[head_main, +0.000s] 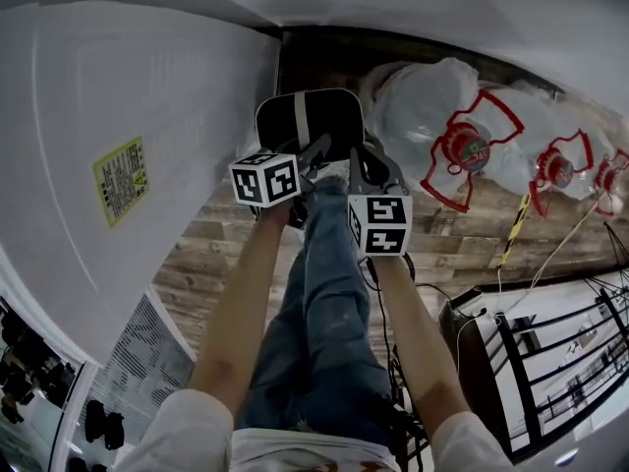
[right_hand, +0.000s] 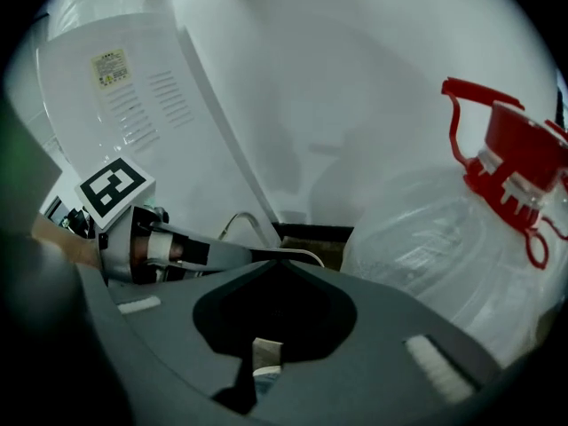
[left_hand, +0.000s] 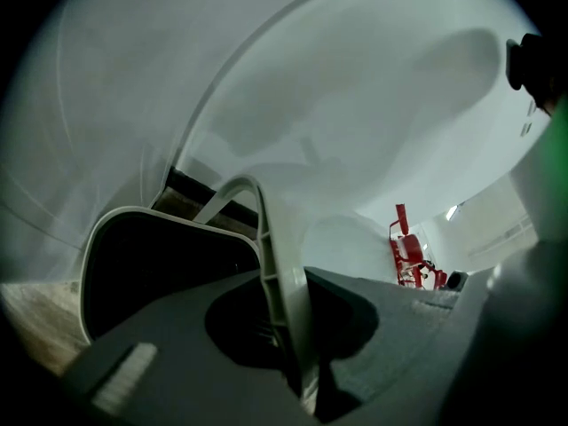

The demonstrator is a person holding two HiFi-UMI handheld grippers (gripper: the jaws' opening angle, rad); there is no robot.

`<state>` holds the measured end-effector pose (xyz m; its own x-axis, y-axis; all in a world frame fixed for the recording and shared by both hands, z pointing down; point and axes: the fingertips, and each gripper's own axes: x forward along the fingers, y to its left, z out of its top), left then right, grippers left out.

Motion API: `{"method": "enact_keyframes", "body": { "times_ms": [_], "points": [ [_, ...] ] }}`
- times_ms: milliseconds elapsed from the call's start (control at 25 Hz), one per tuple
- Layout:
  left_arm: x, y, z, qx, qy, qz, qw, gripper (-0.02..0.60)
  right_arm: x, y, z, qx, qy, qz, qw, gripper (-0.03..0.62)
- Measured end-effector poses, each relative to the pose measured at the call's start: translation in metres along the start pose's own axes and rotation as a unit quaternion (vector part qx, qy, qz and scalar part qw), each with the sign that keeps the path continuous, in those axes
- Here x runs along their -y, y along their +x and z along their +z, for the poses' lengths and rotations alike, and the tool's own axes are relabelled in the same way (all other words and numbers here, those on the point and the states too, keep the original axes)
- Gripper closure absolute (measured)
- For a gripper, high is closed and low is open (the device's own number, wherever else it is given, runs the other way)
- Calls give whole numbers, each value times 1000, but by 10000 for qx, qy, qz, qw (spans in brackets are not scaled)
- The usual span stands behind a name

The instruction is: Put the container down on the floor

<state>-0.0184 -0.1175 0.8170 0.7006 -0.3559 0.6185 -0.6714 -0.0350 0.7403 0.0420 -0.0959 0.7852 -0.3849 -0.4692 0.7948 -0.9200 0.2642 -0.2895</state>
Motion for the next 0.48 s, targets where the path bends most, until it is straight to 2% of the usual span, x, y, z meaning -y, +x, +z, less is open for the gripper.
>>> {"method": "enact_keyframes", "body": {
  "times_ms": [160,360,480],
  "points": [
    [-12,14,-5,-9,71,75,9999,548,-3,9,-14,-49,196,62,9998,568],
    [-29,29,-6,24,215,171,9996,549,5,19,-28,-150,328,-99,9993,568],
    [-37,34,-6,76,173,235,9995,551,9,23,-32,-206,311,-169,9992,568]
  ]
}}
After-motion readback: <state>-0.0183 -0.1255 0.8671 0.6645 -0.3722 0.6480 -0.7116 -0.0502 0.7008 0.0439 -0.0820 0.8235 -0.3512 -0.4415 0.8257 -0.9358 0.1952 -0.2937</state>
